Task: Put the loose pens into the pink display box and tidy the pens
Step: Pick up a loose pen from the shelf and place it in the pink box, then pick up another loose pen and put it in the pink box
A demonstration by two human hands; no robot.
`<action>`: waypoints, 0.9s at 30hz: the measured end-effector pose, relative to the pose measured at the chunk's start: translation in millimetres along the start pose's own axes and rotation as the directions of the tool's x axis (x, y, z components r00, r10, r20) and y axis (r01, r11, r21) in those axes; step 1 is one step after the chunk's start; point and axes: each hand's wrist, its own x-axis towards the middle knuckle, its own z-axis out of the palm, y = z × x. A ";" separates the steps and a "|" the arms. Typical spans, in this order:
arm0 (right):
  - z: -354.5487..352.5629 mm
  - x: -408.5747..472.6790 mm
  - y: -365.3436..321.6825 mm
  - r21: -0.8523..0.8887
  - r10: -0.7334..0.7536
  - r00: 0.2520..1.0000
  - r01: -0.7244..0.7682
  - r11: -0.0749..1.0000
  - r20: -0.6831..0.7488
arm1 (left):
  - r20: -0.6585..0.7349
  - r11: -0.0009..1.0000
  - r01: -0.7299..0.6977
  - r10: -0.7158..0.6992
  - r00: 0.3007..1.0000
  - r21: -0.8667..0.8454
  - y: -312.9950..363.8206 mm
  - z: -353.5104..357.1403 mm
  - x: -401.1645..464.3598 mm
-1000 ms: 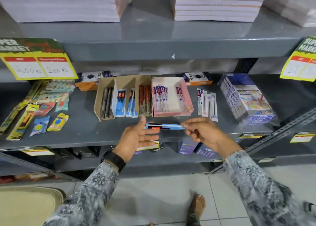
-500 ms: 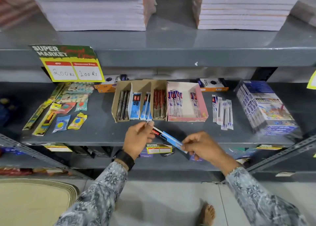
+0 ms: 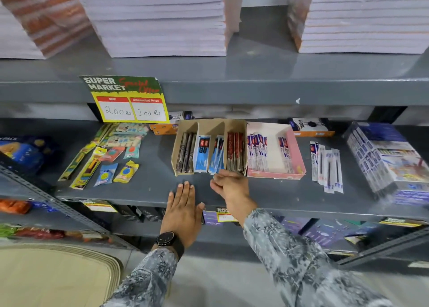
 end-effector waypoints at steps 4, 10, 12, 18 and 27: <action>-42.7 -14.8 7.9 -0.189 -0.102 0.994 0.108 0.976 0.041 | -0.017 1.000 0.011 -0.011 1.000 -0.006 -1.2 0.4 -0.4; -157.7 -24.4 -24.8 -0.767 -0.577 0.810 0.306 0.564 -0.101 | -0.085 0.999 0.025 -0.029 0.996 -0.045 14.9 4.2 6.2; -189.7 -22.7 -49.6 -0.895 -0.720 0.677 0.215 0.390 -0.151 | -0.078 0.999 -0.026 0.024 0.997 -0.030 27.1 9.6 12.7; -235.1 5.2 -103.2 -0.964 -0.709 0.661 -0.087 0.252 -0.246 | -0.062 1.000 -0.020 0.019 0.998 -0.004 32.6 14.2 14.3; -245.5 11.1 -116.1 -0.935 -0.636 0.700 -0.137 0.328 -0.325 | -0.025 1.000 -0.007 0.007 1.000 -0.010 32.9 11.8 14.1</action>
